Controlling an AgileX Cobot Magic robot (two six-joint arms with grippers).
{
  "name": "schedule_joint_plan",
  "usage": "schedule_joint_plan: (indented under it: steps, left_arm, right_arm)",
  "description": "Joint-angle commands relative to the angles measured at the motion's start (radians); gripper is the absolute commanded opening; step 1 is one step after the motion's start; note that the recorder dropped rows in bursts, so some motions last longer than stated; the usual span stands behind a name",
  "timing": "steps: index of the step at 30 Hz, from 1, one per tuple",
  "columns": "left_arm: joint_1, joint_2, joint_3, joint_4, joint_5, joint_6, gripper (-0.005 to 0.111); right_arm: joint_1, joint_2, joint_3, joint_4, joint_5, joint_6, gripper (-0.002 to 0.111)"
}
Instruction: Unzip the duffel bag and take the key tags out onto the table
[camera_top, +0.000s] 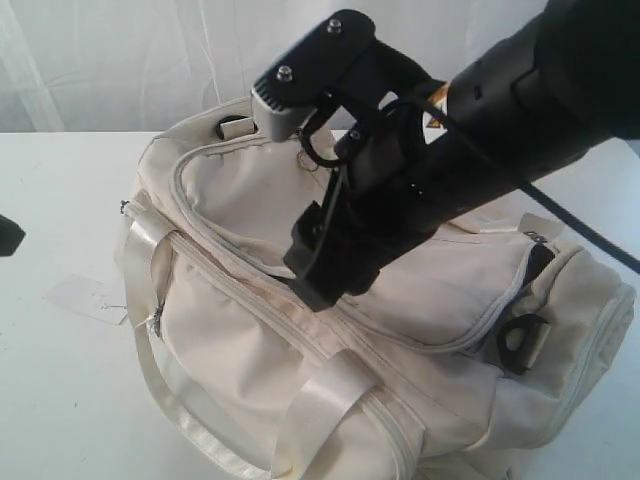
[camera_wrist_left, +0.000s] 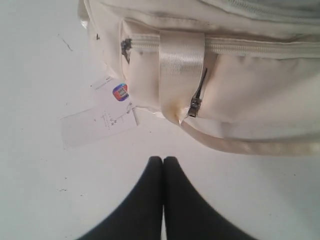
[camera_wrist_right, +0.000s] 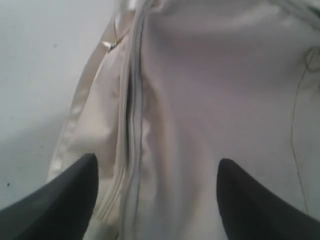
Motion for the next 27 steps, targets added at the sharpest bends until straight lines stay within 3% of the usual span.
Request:
schedule_joint_plan:
  steps: [1,10,22,24,27]
  left_arm:
    - [0.001,-0.058,0.108,-0.097,-0.113,-0.006,0.000]
    - [0.001,-0.077,0.108,-0.151,-0.114,-0.006,0.000]
    - [0.001,-0.077,0.108,-0.151,-0.114,-0.004,0.000]
    - [0.001,-0.077,0.108,-0.151,-0.114,-0.004,0.000]
    - [0.001,-0.077,0.108,-0.151,-0.114,-0.004,0.000]
  right_arm:
    - [-0.006,0.006,-0.001,-0.034,0.075,0.081,0.064]
    - [-0.006,0.108,-0.001,-0.009,0.025,0.087,0.062]
    - [-0.006,0.138,-0.001,-0.026,-0.017,0.106,0.010]
    - [-0.006,0.138,-0.001,-0.028,-0.017,0.106,0.005]
    - [-0.006,0.138,-0.001,-0.028,-0.017,0.106,0.005]
